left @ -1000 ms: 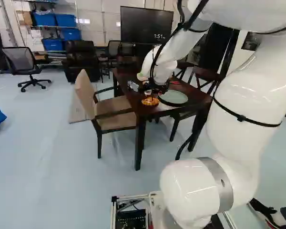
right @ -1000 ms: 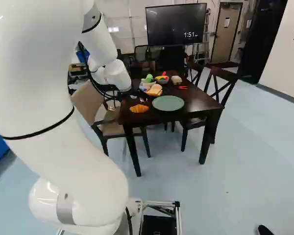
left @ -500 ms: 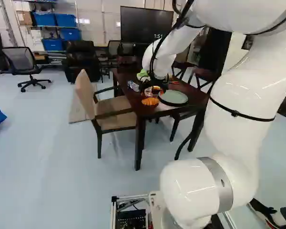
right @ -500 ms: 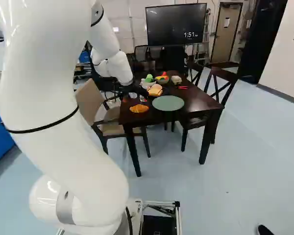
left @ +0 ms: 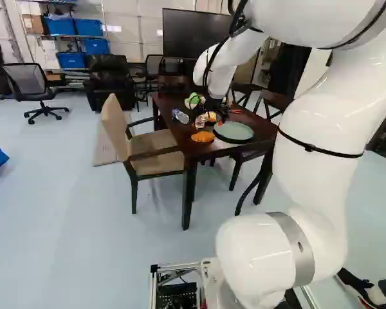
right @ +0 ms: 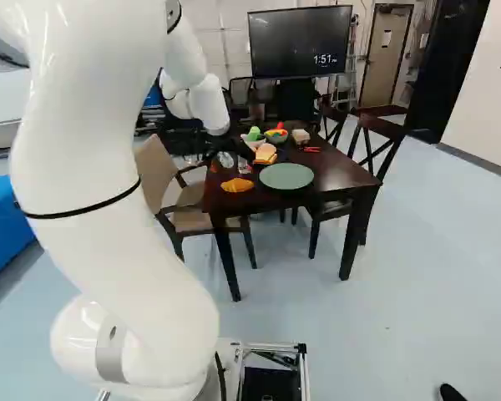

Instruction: Move the croissant to the empty plate

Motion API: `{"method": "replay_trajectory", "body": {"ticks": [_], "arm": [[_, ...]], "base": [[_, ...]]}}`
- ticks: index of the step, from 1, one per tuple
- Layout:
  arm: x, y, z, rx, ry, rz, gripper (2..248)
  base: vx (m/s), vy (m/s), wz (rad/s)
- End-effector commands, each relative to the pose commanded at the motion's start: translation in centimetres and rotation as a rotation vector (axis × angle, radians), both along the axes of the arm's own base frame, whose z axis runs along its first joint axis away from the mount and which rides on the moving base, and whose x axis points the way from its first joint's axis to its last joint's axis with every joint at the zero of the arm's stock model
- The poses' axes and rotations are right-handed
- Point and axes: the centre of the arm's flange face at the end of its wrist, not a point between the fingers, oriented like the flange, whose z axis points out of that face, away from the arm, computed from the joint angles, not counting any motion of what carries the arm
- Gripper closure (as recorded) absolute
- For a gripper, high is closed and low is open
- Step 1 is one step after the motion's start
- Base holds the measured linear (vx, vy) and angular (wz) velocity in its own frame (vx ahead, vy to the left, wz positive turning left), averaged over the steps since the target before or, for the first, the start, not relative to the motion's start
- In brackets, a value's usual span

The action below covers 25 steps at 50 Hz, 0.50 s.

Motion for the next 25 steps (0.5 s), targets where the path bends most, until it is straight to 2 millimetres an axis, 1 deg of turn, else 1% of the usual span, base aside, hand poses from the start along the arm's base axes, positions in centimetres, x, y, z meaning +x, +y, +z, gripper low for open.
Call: {"method": "replay_trajectory", "body": {"ticks": [11, 25], "arm": [[1.0, -0.4, 1.2, 0.0, 0.034, -0.007, 3], [3.0, -0.4, 1.0, 0.0, 0.083, -0.006, 3]], "base": [[0.0, 0.0, 0.0], [0.0, 0.0, 0.0]]}}
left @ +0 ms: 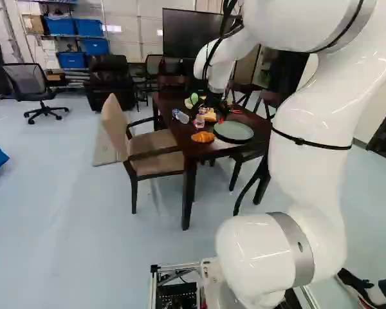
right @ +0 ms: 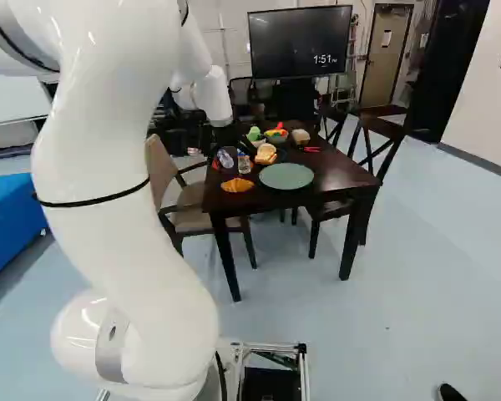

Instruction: Move the croissant to the empty plate

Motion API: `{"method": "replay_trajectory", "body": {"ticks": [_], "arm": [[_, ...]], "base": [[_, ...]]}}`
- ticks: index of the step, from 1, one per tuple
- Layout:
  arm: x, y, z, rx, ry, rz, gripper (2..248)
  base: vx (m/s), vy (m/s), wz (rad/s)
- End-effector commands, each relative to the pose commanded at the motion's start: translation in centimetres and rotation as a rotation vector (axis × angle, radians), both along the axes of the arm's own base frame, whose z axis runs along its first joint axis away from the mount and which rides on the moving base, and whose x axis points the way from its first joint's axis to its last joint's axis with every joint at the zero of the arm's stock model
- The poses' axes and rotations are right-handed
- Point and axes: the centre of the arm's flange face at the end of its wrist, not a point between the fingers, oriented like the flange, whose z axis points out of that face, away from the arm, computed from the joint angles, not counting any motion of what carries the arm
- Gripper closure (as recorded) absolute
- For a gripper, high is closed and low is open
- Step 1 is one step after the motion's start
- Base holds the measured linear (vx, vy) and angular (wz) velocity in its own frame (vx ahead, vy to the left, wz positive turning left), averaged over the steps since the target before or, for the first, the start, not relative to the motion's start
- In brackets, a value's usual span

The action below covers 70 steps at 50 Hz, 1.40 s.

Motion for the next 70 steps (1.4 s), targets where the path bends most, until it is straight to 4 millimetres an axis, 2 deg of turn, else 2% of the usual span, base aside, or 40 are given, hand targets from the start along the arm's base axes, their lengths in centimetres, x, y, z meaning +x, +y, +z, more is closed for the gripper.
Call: {"method": "replay_trajectory", "body": {"ticks": [7, 21, 70], "arm": [[0.77, 0.0, -0.06, 0.0, 0.009, 0.0, 3], [0.78, 0.0, -0.06, -0.008, 0.009, 0.023, 3], [0.78, 0.0, -0.06, -0.172, 0.01, 0.499, 3]], "base": [[0.0, 0.0, 0.0], [0.0, 0.0, 0.0], [0.0, 0.0, 0.0]]}}
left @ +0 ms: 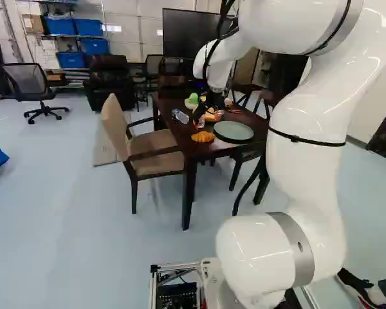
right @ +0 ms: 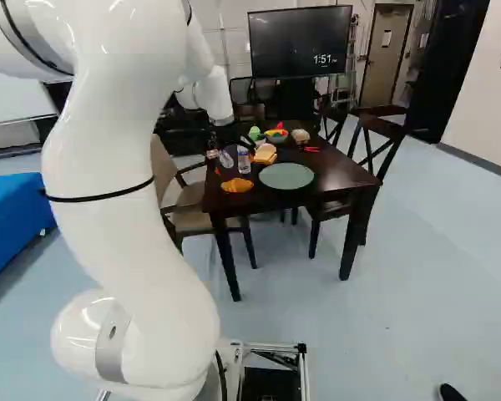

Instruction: Move the croissant to the empty plate

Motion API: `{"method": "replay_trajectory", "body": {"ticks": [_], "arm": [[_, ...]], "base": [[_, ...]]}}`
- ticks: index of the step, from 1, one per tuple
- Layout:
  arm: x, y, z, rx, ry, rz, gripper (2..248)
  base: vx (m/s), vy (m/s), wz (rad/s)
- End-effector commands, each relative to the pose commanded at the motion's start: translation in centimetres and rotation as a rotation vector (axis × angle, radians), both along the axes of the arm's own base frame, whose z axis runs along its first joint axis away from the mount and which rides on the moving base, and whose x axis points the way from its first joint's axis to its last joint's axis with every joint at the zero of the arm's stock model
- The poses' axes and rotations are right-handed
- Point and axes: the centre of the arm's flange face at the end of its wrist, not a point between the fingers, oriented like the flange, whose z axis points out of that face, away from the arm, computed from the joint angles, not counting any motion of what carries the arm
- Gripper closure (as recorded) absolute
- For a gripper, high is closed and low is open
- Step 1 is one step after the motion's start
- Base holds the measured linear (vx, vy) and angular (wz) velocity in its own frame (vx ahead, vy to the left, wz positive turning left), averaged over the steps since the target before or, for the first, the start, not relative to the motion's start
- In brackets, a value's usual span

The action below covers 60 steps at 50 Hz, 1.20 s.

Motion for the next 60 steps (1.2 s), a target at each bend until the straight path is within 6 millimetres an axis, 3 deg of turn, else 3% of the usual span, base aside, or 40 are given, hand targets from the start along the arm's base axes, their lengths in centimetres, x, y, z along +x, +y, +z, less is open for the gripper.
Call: {"method": "replay_trajectory", "body": {"ticks": [60], "arm": [[0.0, 0.0, 0.0, -0.202, 0.002, 0.596, 3]], "base": [[0.0, 0.0, 0.0]]}}
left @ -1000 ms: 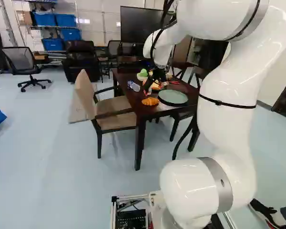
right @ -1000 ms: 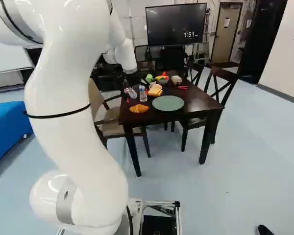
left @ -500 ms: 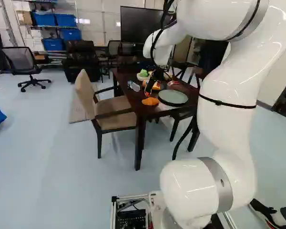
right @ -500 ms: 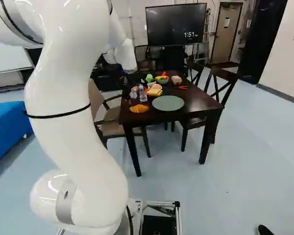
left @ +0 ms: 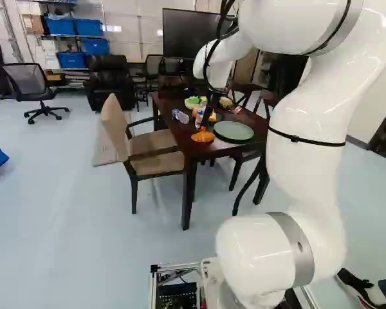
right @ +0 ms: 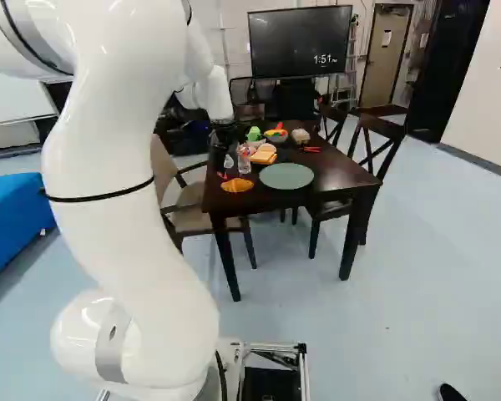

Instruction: Move the croissant to the empty plate

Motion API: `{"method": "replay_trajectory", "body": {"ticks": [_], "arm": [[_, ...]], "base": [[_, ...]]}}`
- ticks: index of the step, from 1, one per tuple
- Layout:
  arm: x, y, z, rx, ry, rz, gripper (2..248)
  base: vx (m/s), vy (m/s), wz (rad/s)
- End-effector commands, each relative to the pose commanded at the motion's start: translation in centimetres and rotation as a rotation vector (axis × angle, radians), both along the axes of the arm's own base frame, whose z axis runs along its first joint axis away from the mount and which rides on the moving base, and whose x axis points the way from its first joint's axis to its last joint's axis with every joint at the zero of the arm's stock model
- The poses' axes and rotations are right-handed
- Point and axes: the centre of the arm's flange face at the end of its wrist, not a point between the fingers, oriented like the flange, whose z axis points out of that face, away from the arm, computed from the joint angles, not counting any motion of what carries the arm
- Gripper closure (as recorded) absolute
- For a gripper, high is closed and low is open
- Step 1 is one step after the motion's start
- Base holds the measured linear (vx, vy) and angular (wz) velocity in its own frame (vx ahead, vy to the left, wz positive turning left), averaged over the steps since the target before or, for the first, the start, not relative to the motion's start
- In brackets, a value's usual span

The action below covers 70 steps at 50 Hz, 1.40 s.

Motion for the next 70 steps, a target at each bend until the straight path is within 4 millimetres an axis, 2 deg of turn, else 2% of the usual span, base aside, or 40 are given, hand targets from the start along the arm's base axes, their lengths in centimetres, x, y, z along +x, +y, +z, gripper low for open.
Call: {"method": "replay_trajectory", "body": {"ticks": [21, 34, 70], "arm": [[0.0, 0.0, 0.0, -0.071, 0.001, 0.209, 3], [0.1, 0.0, -0.1, -0.071, 0.003, 0.209, 3], [1.7, 0.0, -5.0, -0.062, 0.081, 0.212, 3]], "base": [[0.0, 0.0, 0.0], [0.0, 0.0, 0.0], [0.0, 0.0, 0.0]]}}
